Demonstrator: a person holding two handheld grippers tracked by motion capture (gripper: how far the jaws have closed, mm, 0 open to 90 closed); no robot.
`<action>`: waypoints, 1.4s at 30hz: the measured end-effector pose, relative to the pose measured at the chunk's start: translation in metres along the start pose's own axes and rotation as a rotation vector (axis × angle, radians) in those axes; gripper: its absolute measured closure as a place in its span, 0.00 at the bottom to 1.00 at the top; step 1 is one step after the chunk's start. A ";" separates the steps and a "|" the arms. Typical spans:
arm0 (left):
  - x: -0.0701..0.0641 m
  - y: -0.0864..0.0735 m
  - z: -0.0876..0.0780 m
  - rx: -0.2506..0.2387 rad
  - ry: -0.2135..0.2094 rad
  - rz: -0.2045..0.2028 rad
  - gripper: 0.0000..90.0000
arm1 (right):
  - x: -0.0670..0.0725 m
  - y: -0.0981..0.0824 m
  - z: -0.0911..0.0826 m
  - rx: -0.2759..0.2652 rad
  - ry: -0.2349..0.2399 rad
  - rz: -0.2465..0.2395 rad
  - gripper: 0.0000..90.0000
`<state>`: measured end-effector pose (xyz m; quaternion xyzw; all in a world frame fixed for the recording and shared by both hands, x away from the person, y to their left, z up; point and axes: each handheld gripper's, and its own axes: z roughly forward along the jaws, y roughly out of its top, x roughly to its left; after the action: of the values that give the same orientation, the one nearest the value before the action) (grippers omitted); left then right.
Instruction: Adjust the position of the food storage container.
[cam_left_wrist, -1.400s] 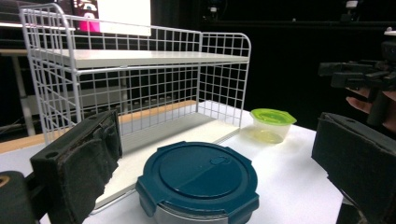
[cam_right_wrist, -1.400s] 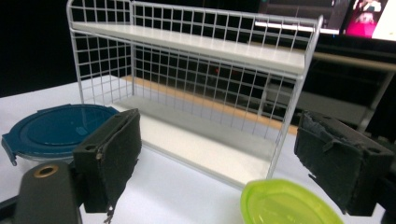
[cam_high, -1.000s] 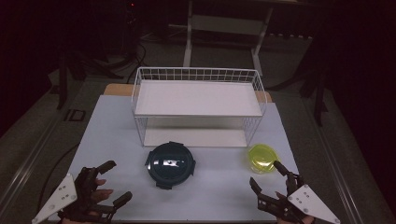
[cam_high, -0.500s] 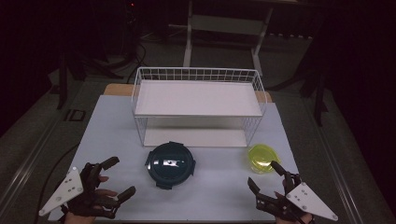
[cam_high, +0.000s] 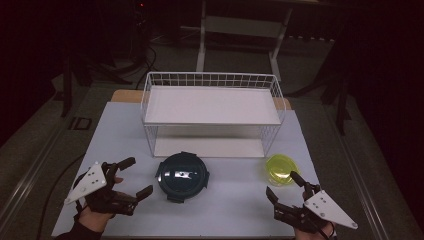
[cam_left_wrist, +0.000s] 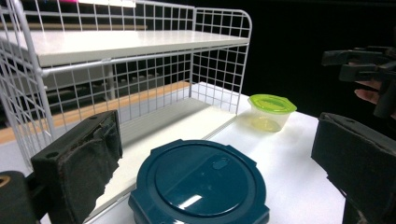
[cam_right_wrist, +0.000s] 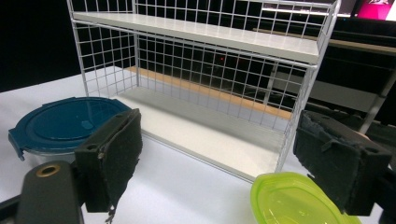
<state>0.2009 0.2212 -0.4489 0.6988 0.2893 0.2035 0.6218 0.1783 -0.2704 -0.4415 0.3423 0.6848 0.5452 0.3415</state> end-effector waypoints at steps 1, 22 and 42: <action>0.003 -0.001 0.002 0.005 0.001 -0.004 0.02 | 0.000 0.000 0.001 0.005 0.000 0.000 0.17; 0.050 -0.021 0.043 0.244 -0.001 -0.074 0.53 | 0.000 -0.003 0.004 0.020 0.025 0.020 0.17; 0.077 -0.034 0.092 0.391 0.109 -0.070 0.98 | 0.000 -0.005 0.005 0.033 0.043 0.026 0.17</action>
<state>0.3123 0.2048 -0.5019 0.7837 0.3808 0.1589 0.4643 0.1819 -0.2692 -0.4473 0.3451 0.6963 0.5456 0.3137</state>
